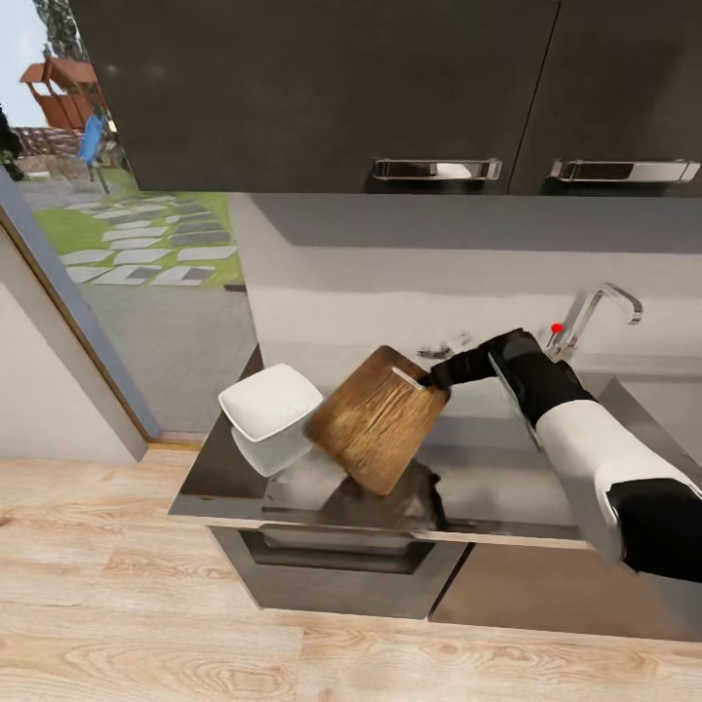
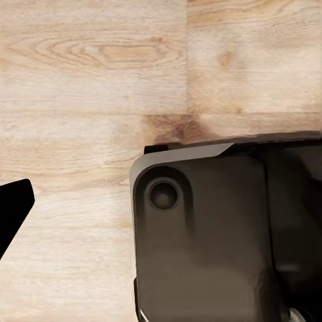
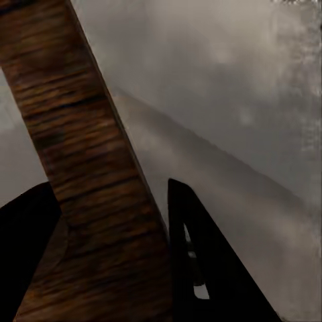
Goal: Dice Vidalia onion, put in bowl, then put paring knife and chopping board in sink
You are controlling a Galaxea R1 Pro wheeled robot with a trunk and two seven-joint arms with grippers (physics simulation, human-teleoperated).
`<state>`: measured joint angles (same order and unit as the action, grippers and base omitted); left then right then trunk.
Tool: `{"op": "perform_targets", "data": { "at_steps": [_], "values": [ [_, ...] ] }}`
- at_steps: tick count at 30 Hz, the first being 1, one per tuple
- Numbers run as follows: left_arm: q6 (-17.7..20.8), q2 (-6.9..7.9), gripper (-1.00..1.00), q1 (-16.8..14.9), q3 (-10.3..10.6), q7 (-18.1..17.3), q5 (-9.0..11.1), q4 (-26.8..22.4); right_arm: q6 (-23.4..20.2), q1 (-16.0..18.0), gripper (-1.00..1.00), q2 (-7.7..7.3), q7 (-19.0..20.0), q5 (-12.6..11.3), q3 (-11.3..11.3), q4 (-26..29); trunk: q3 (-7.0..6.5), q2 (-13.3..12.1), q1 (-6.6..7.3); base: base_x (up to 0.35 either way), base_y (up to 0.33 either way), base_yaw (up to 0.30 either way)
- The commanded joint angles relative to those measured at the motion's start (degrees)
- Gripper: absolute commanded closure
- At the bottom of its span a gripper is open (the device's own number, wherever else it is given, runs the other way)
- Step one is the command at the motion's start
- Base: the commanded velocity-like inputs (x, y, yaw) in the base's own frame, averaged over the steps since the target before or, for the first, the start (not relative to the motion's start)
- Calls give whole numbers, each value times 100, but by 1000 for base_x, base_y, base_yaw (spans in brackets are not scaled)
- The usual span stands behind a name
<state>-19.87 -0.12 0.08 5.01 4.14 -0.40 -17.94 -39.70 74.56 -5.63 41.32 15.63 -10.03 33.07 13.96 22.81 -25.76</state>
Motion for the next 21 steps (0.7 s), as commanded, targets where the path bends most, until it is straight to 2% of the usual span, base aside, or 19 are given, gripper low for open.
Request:
{"op": "perform_targets", "data": {
  "at_steps": [1,3,8,13,15,16,21],
  "values": [
    [-8,3,-100,1,42,43,-4,-8,-39,6,100,-39,-66,15,48,11,11,11,-2,0,0,0],
    [-8,0,-100,1,43,42,-4,2,-49,6,100,-78,-185,17,124,13,11,11,-2,0,0,0],
    [-8,-10,-100,1,44,43,-4,16,-286,6,100,-299,-568,7,293,15,11,11,-2,0,0,0],
    [-8,-14,-100,1,44,43,-4,18,-445,6,100,-375,-1102,2,836,16,11,11,-2,0,0,0],
    [-8,-16,-100,1,44,42,-4,19,-459,6,100,-391,-1454,2,1103,16,11,11,-2,0,0,0],
    [-8,-19,-100,1,44,42,-4,19,-460,6,100,-392,-1560,2,1159,14,11,11,-2,0,0,0],
    [-8,-56,-100,1,44,42,-4,25,-494,6,100,-391,-2743,-2,1539,6,11,11,-2,0,0,0]
  ]
}}
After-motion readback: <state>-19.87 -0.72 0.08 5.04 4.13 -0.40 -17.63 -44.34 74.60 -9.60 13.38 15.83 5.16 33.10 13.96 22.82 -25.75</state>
